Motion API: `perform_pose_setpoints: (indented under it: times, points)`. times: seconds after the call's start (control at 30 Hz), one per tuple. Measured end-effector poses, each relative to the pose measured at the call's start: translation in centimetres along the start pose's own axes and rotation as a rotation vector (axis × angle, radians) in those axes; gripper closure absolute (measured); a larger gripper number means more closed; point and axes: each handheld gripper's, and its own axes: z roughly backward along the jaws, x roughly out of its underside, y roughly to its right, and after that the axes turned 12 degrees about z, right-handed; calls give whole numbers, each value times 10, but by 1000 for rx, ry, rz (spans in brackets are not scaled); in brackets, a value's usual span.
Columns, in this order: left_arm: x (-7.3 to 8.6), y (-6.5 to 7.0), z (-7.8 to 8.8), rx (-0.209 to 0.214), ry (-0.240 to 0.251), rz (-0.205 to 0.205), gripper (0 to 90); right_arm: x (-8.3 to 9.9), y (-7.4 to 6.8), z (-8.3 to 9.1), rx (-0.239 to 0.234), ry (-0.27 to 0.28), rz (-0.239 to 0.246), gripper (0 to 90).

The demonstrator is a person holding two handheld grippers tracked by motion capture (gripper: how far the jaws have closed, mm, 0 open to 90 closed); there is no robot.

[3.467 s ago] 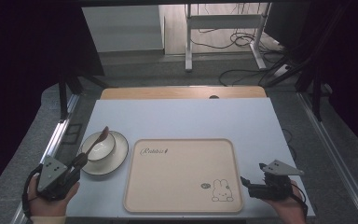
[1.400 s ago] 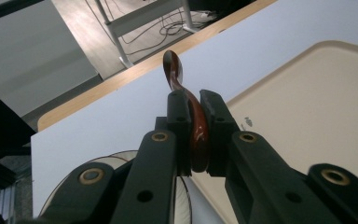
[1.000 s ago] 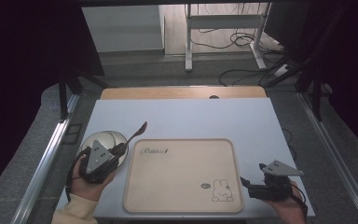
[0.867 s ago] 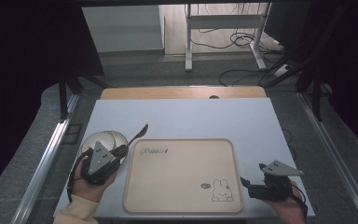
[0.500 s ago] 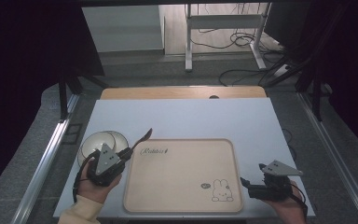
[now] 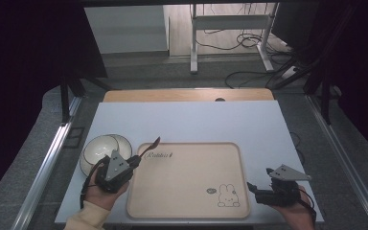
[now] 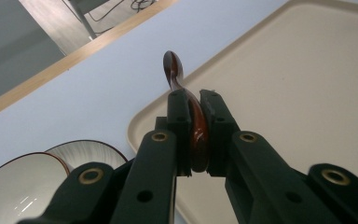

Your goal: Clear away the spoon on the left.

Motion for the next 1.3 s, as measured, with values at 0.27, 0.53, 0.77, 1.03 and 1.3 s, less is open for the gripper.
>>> perform_pose_setpoints:
  times: [0.27,0.53,0.77,1.03,1.3]
  points:
    - [3,2,-4,2,-17,-14,843,0,0,0,0,-1,1,147]
    - [7,7,-9,3,-43,-39,842,0,0,0,-2,-2,1,147]
    - [12,6,-12,-2,-60,-44,842,0,0,0,-4,-4,2,147]
    - [16,12,-16,-9,-87,-79,842,0,0,0,-7,-4,5,147]
    - [23,21,-21,-21,-114,-121,841,1,0,-1,-12,-8,5,147]
